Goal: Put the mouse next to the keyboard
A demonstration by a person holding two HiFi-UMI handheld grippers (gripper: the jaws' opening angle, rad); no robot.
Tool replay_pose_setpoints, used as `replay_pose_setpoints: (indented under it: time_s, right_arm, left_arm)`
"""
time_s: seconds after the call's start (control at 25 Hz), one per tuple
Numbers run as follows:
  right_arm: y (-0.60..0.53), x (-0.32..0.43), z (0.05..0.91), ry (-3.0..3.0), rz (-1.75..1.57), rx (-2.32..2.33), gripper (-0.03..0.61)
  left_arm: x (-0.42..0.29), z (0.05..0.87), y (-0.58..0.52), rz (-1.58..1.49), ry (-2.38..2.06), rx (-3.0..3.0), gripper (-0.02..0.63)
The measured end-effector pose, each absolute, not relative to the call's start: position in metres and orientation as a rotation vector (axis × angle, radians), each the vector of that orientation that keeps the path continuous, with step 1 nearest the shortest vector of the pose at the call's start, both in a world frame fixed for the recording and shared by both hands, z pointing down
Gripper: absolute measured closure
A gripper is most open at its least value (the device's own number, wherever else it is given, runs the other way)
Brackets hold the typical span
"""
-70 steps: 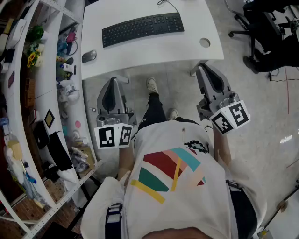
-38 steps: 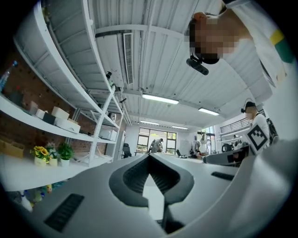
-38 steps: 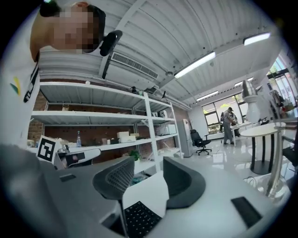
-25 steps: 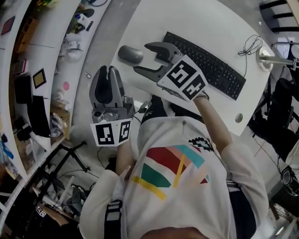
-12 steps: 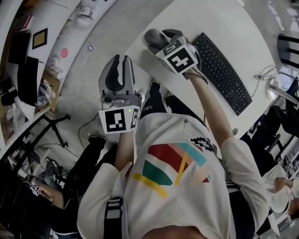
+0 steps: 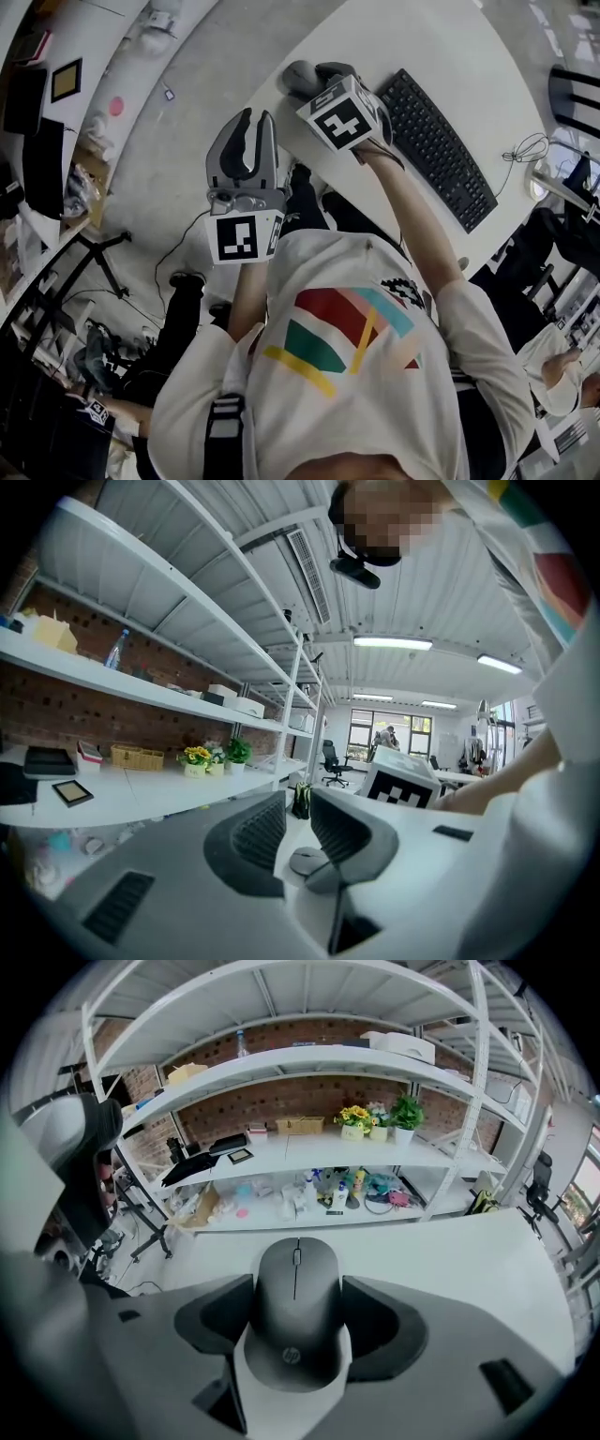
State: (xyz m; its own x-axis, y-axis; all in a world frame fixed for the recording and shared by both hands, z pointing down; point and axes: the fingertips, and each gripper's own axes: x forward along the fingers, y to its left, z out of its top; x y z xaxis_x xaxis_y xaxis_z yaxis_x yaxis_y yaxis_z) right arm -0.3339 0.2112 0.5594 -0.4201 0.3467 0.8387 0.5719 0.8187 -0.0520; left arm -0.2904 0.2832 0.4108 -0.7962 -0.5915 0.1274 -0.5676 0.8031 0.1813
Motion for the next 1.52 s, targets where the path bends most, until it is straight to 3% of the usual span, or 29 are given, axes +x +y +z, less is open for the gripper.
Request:
replay_pose_setpoints:
  time_s: [0.4, 0.96, 1.52]
  right_arm:
    - [0.200, -0.348, 0.556, -2.003, -0.339, -0.721, 0.284]
    - [0.143, -0.339, 0.471, -2.260, -0.128, -0.538, 0.284]
    - [-0.063, -0.192, 0.430, -2.378, 0.146, 0.113, 0.284]
  left_arm:
    - [-0.310, 0.398, 0.262, -0.203, -2.835, 0.950, 0.505]
    - [-0.294, 0.374, 0.212, -0.188, -2.767, 1.150, 0.505]
    - [-0.217, 0.359, 0.031, -0.097, -2.411, 1.835, 0.505]
